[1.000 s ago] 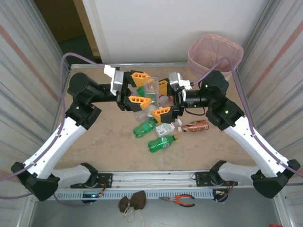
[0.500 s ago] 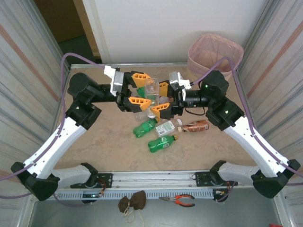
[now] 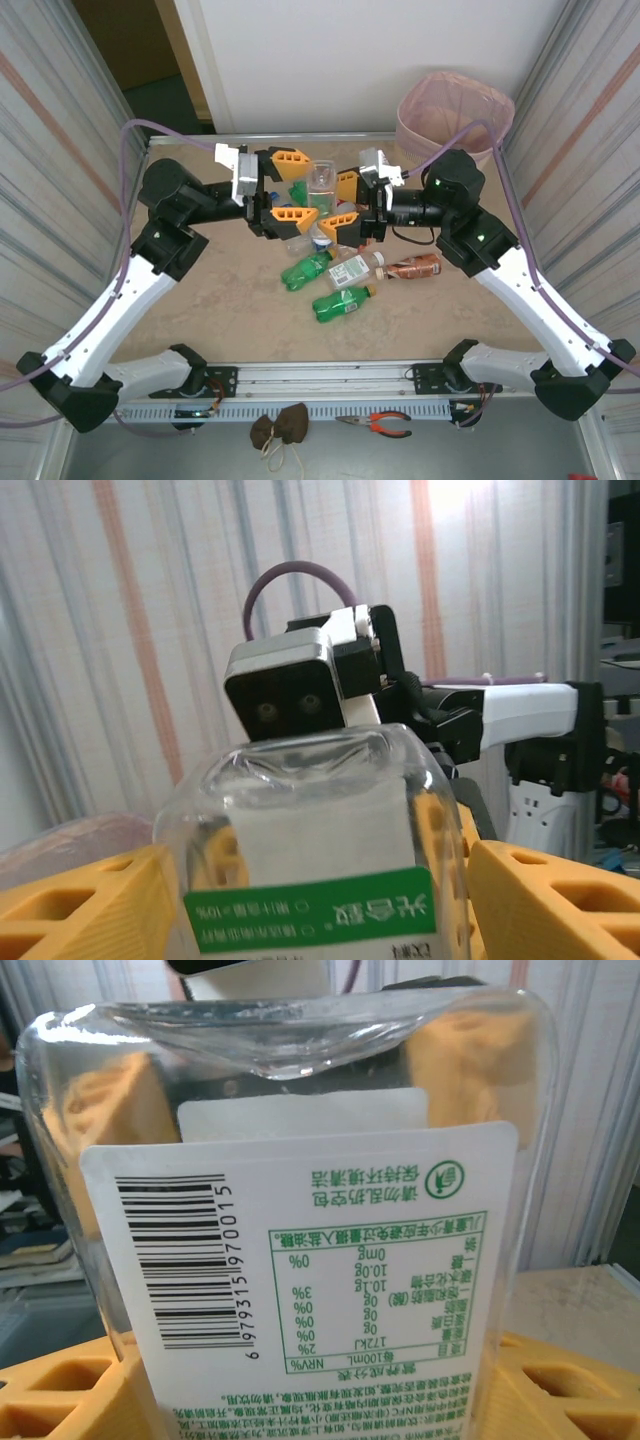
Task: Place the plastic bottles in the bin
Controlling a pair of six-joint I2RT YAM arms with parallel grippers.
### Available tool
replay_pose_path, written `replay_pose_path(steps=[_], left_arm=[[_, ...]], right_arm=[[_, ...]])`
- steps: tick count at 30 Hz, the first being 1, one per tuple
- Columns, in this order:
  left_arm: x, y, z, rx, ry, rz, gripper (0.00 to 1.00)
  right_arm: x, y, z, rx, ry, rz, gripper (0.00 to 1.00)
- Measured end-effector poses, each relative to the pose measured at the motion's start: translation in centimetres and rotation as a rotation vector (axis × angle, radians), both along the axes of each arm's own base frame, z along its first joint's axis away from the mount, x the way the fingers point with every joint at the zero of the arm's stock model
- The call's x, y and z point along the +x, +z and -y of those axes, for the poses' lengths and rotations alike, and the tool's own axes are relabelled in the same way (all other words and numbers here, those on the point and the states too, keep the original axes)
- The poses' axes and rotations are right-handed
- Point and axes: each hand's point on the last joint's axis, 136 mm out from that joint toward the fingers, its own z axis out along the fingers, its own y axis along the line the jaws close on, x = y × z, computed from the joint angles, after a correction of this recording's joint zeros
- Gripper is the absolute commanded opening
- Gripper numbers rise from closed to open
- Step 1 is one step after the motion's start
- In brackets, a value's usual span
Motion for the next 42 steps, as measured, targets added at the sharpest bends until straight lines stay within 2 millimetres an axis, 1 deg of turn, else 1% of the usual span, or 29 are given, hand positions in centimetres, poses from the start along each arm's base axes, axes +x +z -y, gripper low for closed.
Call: replay_pose_path(steps=[2,5,8,13,16,19,21,24,26,29,33,36,38,39,42], left_arm=[[0.4,-0.4,-0.1,0.006,0.030,-0.008,0.77],[0.6,-1.2,-0.3,0.021,0.061,-0.020,0.78],[0.9,-1.9,-0.6,0.030,0.099,-0.031,0.78],[2.0,-3.2,-0.8,0.054,0.161,-0.071,0.78],[2.7,-4.1,-0.8,0.070,0.190,-0.095,0.78],[3.2,-4.8,-0.8,0.083,0.213,-0.113,0.78],[3.4,-5.3,-0.8,0.090,0.224,-0.125,0.77],[3.8,-5.9,-0.8,0.100,0.241,-0.142,0.77],[4.0,-6.4,-0.8,0.107,0.250,-0.152,0.77],[4.3,-6.9,-0.9,0.113,0.264,-0.163,0.77],[4.4,-7.1,-0.9,0.115,0.270,-0.168,0.77],[4.5,-7.1,-0.9,0.114,0.271,-0.168,0.77],[4.5,-7.1,-0.9,0.115,0.271,-0.168,0.76],[4.5,-7.1,-0.9,0.115,0.271,-0.169,0.77],[4.5,-7.2,-0.9,0.115,0.270,-0.176,0.76]], right_arm=[[0.7,0.0,0.5,-0.004,-0.027,-0.005,0.63],[2.9,0.5,1.9,0.002,-0.121,0.003,0.62],[5.0,1.3,3.6,0.009,-0.221,0.011,0.61],[9.2,3.2,7.3,0.027,-0.426,0.020,0.59],[12.8,4.0,10.1,0.033,-0.580,-0.003,0.59],[16.8,3.9,13.1,0.035,-0.737,-0.053,0.56],[19.9,3.2,15.6,0.039,-0.852,-0.115,0.52],[24.2,1.7,19.7,0.044,-1.006,-0.220,0.51],[26.7,0.4,22.2,0.038,-1.098,-0.286,0.50],[29.6,-1.8,24.8,0.015,-1.193,-0.377,0.45],[32.4,-4.5,27.3,-0.014,-1.273,-0.474,0.39],[33.9,-6.9,28.8,-0.045,-1.333,-0.538,0.39],[35.1,-8.8,30.1,-0.079,-1.397,-0.595,0.38],[35.6,-9.4,30.5,-0.088,-1.424,-0.621,0.38],[37.2,-11.7,32.2,-0.122,-1.526,-0.708,0.47]])
